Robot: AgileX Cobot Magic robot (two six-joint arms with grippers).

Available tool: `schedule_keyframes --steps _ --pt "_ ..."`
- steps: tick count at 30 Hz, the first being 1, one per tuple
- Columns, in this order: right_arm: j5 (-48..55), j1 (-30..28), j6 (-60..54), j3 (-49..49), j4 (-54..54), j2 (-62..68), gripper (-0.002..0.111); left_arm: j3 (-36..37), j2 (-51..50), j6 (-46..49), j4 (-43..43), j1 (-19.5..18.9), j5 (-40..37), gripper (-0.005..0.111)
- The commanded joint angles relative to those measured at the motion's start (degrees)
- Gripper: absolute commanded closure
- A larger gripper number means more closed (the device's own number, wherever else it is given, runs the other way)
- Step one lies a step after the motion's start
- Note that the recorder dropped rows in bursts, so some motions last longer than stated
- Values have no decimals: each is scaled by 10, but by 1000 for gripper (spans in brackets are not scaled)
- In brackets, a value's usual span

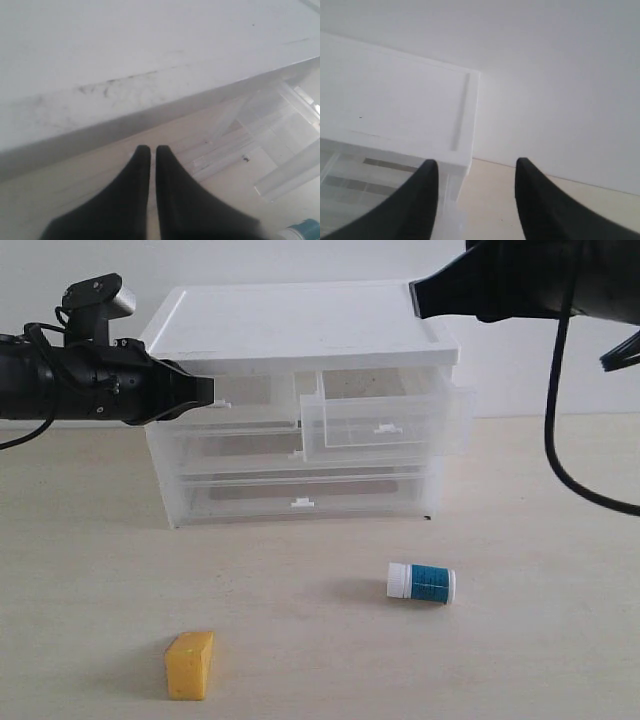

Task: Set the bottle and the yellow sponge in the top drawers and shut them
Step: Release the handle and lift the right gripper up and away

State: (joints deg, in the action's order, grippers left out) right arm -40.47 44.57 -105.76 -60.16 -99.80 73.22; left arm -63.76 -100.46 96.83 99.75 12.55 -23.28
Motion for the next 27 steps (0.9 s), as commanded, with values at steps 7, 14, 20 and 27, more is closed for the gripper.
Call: schedule_keyframes --steps 7,14,20,27 --pt "111 -29 91 -5 -1 10 65 1 1 5 2 1 -7 103" --pt "295 -29 147 1 -1 9 65 1 1 6 2 1 -6 103" --pt "196 -29 123 21 -1 1 65 1 1 6 2 1 -6 103" --pt "182 -29 109 49 -1 -20 79 1 1 6 2 1 -7 103"
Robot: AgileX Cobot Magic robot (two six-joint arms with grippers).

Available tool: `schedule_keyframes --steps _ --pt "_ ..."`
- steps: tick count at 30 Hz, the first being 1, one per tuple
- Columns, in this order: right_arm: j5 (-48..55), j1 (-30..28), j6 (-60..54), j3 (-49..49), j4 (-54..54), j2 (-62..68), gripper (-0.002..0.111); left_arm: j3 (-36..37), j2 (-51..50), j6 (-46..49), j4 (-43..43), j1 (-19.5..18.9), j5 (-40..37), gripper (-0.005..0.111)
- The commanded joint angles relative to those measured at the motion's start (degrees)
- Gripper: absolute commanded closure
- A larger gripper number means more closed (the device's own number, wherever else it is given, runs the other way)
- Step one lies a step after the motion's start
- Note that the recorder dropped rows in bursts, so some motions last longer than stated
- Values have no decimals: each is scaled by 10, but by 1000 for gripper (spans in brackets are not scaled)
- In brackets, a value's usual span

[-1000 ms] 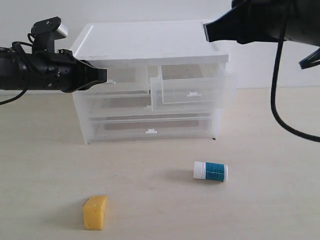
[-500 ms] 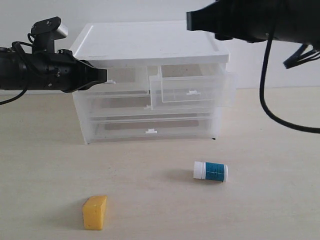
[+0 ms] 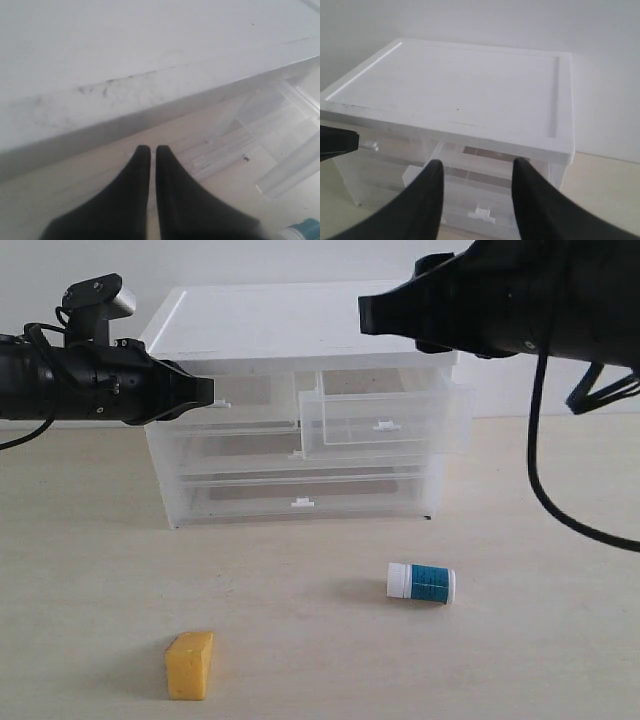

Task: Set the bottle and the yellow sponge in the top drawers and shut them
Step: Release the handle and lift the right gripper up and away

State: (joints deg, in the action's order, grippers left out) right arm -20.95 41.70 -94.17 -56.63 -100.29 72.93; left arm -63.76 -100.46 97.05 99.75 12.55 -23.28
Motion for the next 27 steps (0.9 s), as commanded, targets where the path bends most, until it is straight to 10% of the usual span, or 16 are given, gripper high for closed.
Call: schedule_keyframes --steps 1,14,27 --pt "-18 -1 -8 16 3 -20 82 1 1 4 2 1 -7 103" --pt "-6 -131 142 34 3 -38 70 1 1 4 2 1 -7 103" --pt "53 -137 74 35 3 -38 70 1 1 4 2 1 -5 103"
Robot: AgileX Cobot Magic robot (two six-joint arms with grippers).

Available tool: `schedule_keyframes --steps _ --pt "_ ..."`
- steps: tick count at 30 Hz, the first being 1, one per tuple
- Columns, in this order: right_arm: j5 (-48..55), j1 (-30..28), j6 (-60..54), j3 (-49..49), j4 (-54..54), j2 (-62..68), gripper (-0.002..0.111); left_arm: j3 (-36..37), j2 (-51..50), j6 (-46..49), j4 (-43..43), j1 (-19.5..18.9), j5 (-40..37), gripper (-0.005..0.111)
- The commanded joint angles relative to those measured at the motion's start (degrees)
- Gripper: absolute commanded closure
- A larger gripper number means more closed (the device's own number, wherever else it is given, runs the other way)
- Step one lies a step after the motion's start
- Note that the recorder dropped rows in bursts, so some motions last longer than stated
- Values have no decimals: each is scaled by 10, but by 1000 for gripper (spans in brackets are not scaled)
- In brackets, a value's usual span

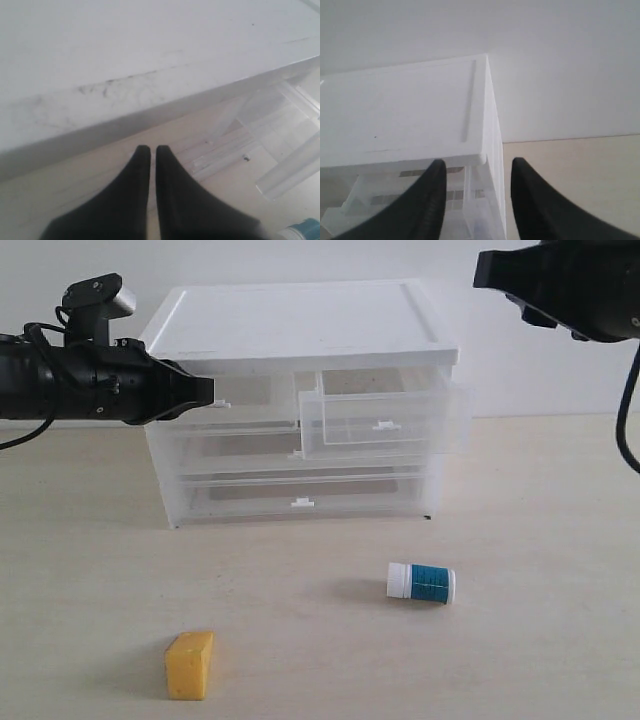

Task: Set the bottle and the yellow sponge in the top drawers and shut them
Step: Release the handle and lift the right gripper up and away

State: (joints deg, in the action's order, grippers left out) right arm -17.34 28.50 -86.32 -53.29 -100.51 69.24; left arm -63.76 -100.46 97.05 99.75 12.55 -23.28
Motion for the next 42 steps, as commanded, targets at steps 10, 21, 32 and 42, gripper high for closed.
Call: schedule_keyframes --steps 10,21,32,42 --pt "62 -5 -17 1 6 -2 70 1 1 4 2 1 -5 103" --pt "79 -6 -11 -6 29 -14 70 1 1 4 2 1 -5 103" --pt "119 -6 553 42 551 -24 70 1 1 4 2 1 -5 103" --pt "185 -6 590 40 610 -27 70 1 1 4 2 1 -5 103"
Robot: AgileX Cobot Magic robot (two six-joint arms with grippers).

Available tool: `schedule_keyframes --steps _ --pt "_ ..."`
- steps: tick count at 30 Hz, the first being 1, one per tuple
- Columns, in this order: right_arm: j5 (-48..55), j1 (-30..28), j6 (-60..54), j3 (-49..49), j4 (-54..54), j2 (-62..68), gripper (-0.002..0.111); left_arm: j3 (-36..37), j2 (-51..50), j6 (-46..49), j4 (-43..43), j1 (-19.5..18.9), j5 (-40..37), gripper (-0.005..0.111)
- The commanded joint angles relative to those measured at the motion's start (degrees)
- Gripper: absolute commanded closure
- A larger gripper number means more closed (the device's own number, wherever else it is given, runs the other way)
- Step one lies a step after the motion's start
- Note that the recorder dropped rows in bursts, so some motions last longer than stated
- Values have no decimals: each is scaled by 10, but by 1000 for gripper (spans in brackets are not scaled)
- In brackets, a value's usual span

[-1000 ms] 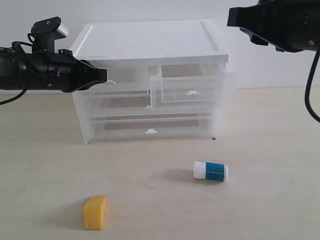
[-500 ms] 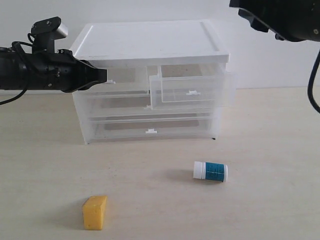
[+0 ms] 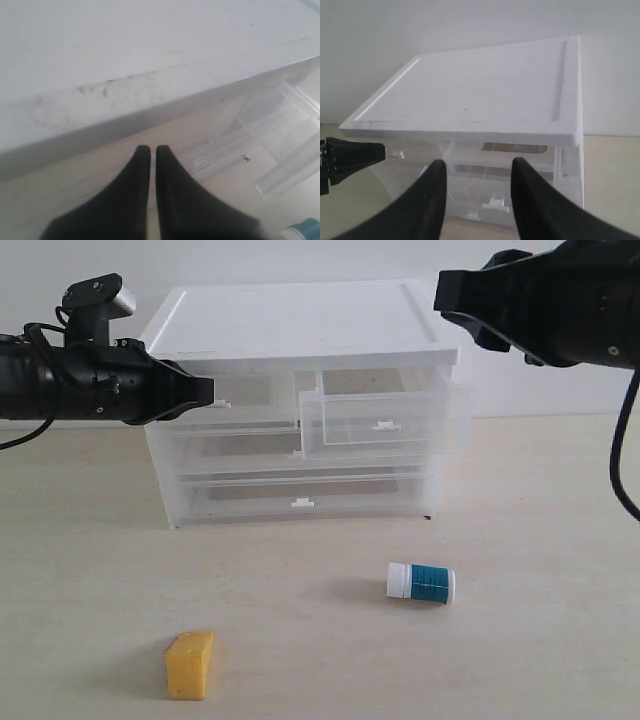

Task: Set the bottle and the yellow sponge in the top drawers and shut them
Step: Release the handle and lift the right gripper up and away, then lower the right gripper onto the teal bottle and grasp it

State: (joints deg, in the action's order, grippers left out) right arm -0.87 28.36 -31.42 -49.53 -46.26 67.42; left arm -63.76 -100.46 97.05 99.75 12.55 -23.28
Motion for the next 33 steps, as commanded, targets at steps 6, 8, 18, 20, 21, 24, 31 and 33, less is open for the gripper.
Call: schedule_keyframes --steps 6,8,18,20,21,24,31,33 --pt "53 -4 254 3 323 -10 70 1 1 4 2 1 -5 103" --pt "81 -4 248 3 358 -9 70 1 1 4 2 1 -5 103" --pt "294 -4 119 -30 365 -1 70 1 1 4 2 1 -5 103" --pt "322 -4 100 -32 361 5 70 1 1 4 2 1 -5 103" --pt "330 -4 90 -32 358 8 70 1 1 4 2 1 -5 103" --pt "360 -4 77 -32 357 28 70 1 1 4 2 1 -5 103" --pt "357 -4 81 -32 352 98 70 1 1 4 2 1 -5 103" --pt "348 -4 66 -32 352 117 70 1 1 4 2 1 -5 103"
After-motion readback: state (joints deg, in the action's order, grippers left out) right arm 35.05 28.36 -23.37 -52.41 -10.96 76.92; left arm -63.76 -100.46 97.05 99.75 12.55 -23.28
